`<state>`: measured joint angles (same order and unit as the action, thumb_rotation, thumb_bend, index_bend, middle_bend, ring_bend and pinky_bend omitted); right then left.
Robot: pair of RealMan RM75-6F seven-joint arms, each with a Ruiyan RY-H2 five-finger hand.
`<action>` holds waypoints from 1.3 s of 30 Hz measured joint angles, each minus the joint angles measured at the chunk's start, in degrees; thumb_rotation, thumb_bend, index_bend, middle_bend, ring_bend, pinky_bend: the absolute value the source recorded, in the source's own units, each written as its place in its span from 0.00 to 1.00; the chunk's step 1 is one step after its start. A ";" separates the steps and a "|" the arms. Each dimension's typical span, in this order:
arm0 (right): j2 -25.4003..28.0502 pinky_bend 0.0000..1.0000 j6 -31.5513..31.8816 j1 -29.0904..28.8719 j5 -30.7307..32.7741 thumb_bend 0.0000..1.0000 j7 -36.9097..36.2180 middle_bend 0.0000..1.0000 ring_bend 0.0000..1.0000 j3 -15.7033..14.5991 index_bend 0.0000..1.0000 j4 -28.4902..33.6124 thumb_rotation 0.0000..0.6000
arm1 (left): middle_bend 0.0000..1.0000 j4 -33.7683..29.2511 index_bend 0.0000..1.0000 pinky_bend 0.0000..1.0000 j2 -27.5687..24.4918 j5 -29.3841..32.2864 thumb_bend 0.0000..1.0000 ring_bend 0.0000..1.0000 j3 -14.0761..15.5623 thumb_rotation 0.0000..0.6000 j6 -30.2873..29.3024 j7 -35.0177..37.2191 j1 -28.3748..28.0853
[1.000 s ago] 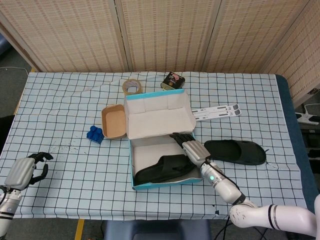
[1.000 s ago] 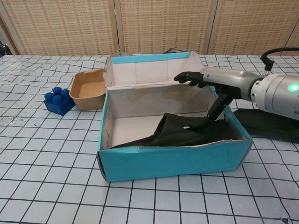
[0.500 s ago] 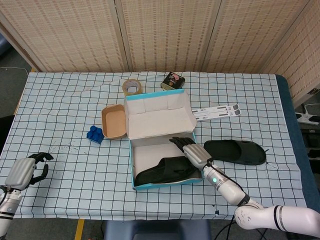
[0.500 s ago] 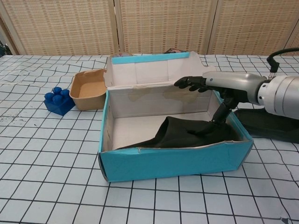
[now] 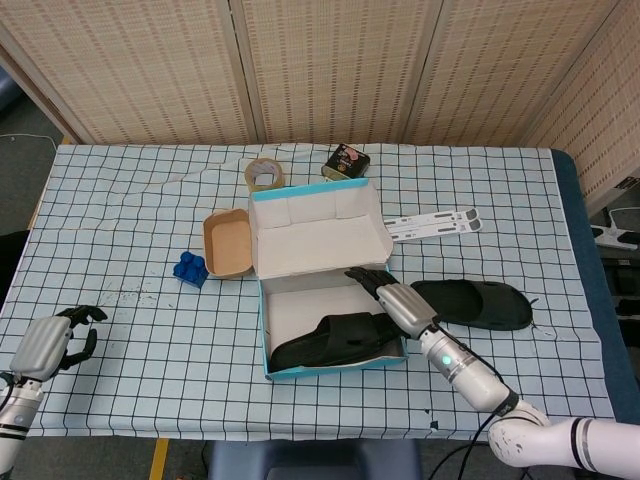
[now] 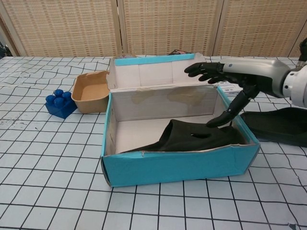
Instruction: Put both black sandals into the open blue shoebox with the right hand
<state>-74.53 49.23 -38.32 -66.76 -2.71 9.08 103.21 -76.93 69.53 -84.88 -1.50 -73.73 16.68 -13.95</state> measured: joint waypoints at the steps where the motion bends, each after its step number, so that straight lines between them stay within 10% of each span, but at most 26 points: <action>1: 0.43 0.07 0.88 0.48 -0.50 0.32 -0.03 0.01 0.00 -0.07 0.14 0.06 1.00 | 0.38 -0.05 0.39 0.55 -0.02 0.07 0.58 0.40 -0.01 1.00 0.11 0.04 -0.02; 5: 1.94 0.19 5.58 2.85 -1.98 0.41 1.91 0.15 0.02 -0.92 0.25 -0.26 1.00 | 0.38 -0.10 0.39 0.55 -0.06 0.06 0.58 0.40 -0.03 1.00 0.09 -0.04 -0.04; 12: 5.58 0.03 9.69 6.85 -1.51 0.01 11.30 0.06 0.00 -5.08 0.03 -2.12 1.00 | 0.39 -0.44 0.39 0.55 -0.03 0.14 0.58 0.40 0.03 1.00 0.21 -0.73 -0.04; 21: 8.68 0.02 6.21 9.00 3.51 0.00 16.04 0.01 0.00 -9.01 0.00 -7.14 1.00 | 0.39 -0.58 0.39 0.55 0.39 0.21 0.58 0.40 0.27 1.00 0.90 -2.09 -0.26; 39: -0.23 0.02 -0.24 7.80 10.96 0.00 16.51 0.02 0.00 -7.16 0.04 -21.88 1.00 | 0.39 -0.97 0.39 0.55 -0.11 0.48 0.58 0.40 0.40 1.00 1.44 -2.19 -0.32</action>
<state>-74.76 48.98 -30.52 -55.80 13.80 1.93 81.32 -77.90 69.41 -84.40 -1.10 -72.29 14.48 -14.27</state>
